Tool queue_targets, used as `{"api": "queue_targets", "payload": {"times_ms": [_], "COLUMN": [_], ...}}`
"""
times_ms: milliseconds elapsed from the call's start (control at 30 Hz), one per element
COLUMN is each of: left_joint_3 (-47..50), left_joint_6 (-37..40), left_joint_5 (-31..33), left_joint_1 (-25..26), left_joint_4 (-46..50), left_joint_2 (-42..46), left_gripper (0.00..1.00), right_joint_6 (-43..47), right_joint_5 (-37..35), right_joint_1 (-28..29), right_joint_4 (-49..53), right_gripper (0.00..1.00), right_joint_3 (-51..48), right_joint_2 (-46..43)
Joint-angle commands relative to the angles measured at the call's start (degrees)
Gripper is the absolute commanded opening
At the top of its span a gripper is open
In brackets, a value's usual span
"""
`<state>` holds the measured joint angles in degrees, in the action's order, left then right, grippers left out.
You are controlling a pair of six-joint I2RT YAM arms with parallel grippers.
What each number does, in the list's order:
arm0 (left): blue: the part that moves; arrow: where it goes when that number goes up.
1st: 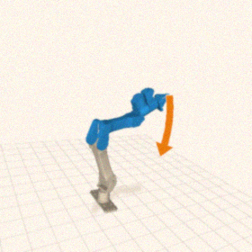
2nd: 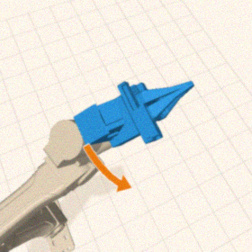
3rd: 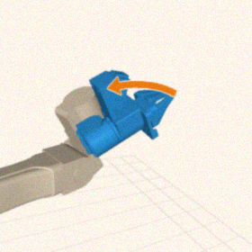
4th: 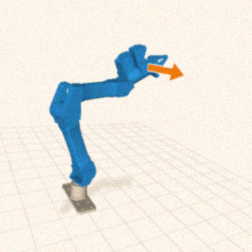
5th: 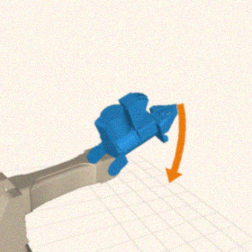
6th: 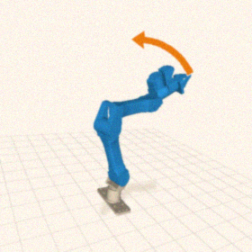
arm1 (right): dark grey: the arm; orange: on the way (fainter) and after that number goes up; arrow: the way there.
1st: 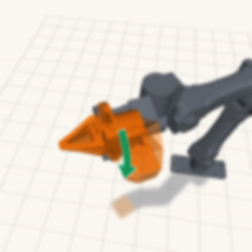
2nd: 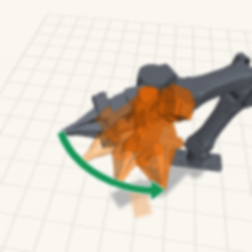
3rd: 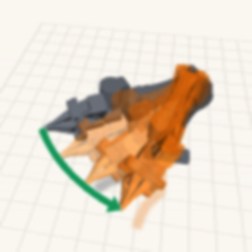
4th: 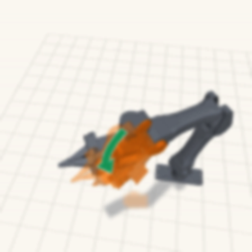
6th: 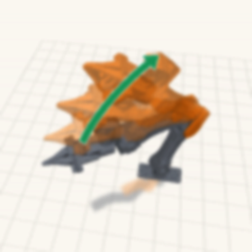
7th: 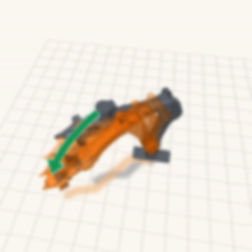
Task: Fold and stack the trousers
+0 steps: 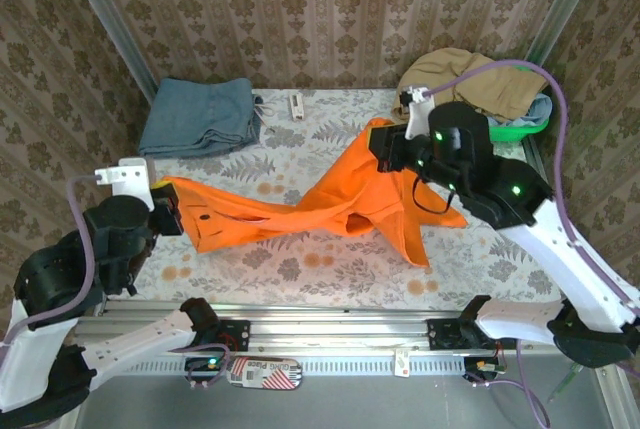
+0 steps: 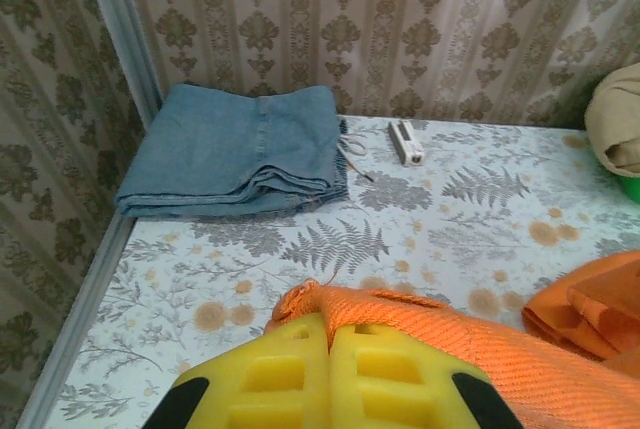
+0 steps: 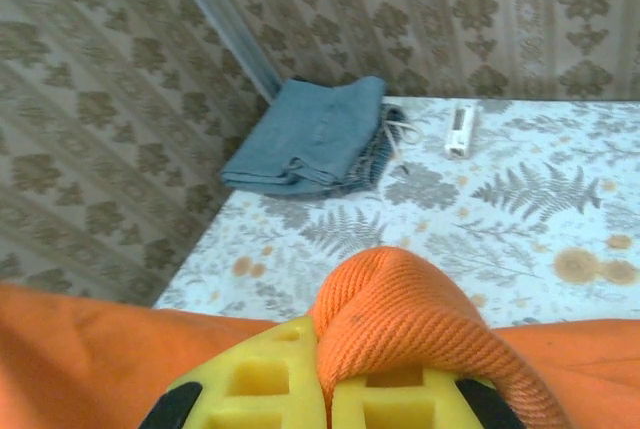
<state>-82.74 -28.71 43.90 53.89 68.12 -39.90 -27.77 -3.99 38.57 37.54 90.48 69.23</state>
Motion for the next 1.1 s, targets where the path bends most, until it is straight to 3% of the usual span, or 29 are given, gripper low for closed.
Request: {"api": "queue_targets", "payload": {"times_ms": [0, 67, 133, 200, 333, 367, 400, 467, 533, 600, 667, 733, 800, 900, 1067], "left_joint_3": [2.2, 3.6, 5.3, 7.0, 11.5, 12.8, 13.9, 15.5, 16.2, 16.8, 17.4, 17.8, 18.1, 18.2, 18.5], "left_joint_6": [-2.2, -2.8, -0.5, 1.3, 1.4, 0.3, -0.5, -1.5, -1.5, -1.4, -1.4, -1.3, -1.3, -1.2, -1.2], "left_joint_5": [6.5, 6.8, 1.9, -6.9, -26.3, -30.7, -33.8, -36.4, -35.8, -35.5, -35.4, -36.2, -36.8, -37.3, -39.1], "left_joint_1": [-1.1, -3.6, -9.7, -19.4, -42.9, -47.7, -50.8, -54.1, -54.5, -54.6, -54.9, -54.9, -55.0, -55.0, -55.0], "left_joint_4": [0.6, -0.1, -3.2, -6.8, -14.5, -16.5, -18.0, -20.2, -21.0, -21.4, -22.1, -22.6, -22.9, -22.8, -22.6], "left_joint_2": [-2.5, -4.3, -5.8, -7.6, -12.9, -14.3, -15.6, -17.8, -18.8, -19.0, -18.9, -18.8, -18.8, -18.7, -17.2], "left_gripper": [0.0, 0.0, 0.0, 0.0, 0.0, 0.0, 0.0, 0.0, 0.0, 0.0, 0.0, 0.0, 0.0, 0.0, 0.0], "right_joint_6": [-0.4, 0.2, 0.5, 0.5, -1.2, -2.9, -4.0, -5.1, -3.5, -1.1, 1.1, 2.0, 1.1, 0.9, -1.2], "right_joint_5": [7.1, 12.7, 19.0, 25.2, 32.7, 33.1, 33.2, 32.3, 29.7, 25.6, 20.3, 17.6, 16.4, 16.5, 11.7], "right_joint_1": [-8.0, -11.6, -14.4, -16.4, -18.0, -18.4, -18.7, -19.4, -19.7, -19.5, -19.0, -19.1, -20.4, -23.9, -28.0], "right_joint_4": [-4.0, -5.1, -5.4, -4.5, 1.2, 4.4, 7.8, 16.8, 23.4, 27.6, 27.6, 18.7, 7.4, 3.4, -3.1], "right_gripper": [0.0, 0.0, 0.0, 0.0, 0.01, 0.28, 0.46, 0.59, 0.65, 0.65, 0.65, 0.66, 0.75, 0.68, 0.69], "right_joint_3": [-0.4, 2.5, 7.8, 16.1, 41.9, 51.3, 59.2, 74.4, 80.1, 78.0, 68.6, 49.9, 31.4, 16.0, -15.2], "right_joint_2": [7.6, 15.9, 24.7, 34.7, 59.0, 65.3, 70.7, 79.5, 81.3, 78.4, 71.7, 60.6, 49.5, 39.3, 17.0]}}
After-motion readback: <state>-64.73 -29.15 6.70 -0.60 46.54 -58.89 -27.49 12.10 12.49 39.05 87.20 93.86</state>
